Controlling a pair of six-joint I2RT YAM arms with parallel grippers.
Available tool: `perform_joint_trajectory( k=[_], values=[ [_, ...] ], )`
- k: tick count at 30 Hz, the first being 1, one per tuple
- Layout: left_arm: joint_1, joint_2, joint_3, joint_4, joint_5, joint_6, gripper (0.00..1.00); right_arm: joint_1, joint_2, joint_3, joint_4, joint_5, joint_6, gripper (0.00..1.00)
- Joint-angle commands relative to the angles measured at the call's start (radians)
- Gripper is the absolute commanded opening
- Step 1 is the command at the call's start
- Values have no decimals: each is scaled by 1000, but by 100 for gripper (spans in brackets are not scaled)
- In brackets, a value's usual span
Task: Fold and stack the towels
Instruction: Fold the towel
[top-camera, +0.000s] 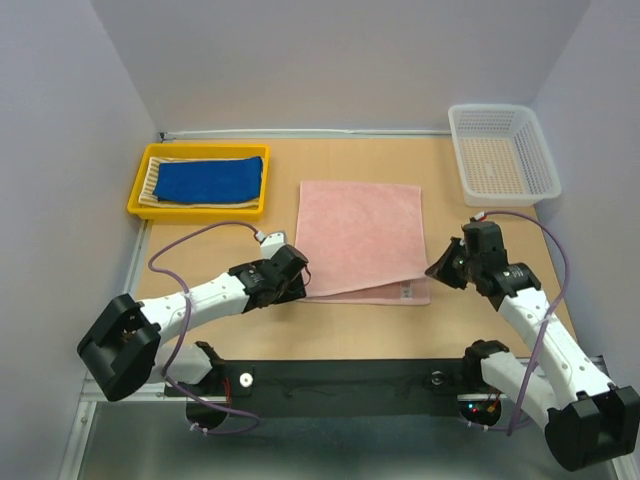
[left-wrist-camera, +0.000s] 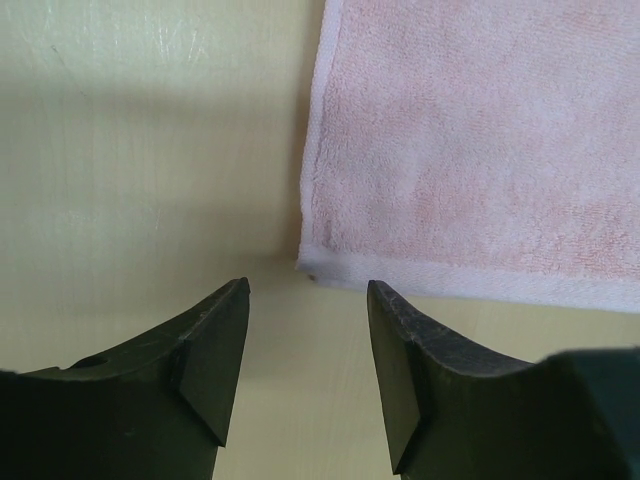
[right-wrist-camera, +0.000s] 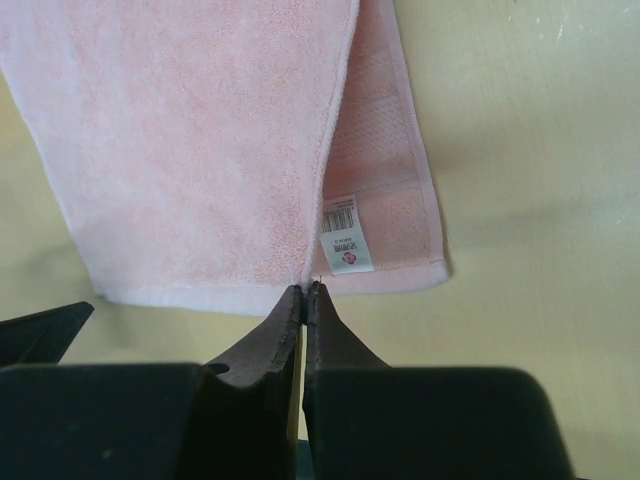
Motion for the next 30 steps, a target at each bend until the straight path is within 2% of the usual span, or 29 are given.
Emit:
perform_joint_trajectory(
  k=[1, 5, 6, 11, 26, 30],
  values=[
    [-4, -40, 49, -48, -40, -2, 61, 4, -46, 34, -27, 47, 14, 1],
    [-4, -43, 46, -28, -25, -3, 60, 4, -39, 28, -30, 61, 8, 1],
    [-4, -31, 43, -20, -16, -5, 58, 4, -31, 25, -27, 26, 11, 1],
    [-4, 27, 38, 32, 9, -9, 54, 4, -5, -7, -19, 42, 2, 0],
    [-4, 84, 50, 49, -7, -6, 35, 4, 38, -117, 16, 121, 45, 3],
    [-4, 93, 50, 55, 1, -2, 27, 4, 58, -127, 33, 124, 49, 4]
  ],
)
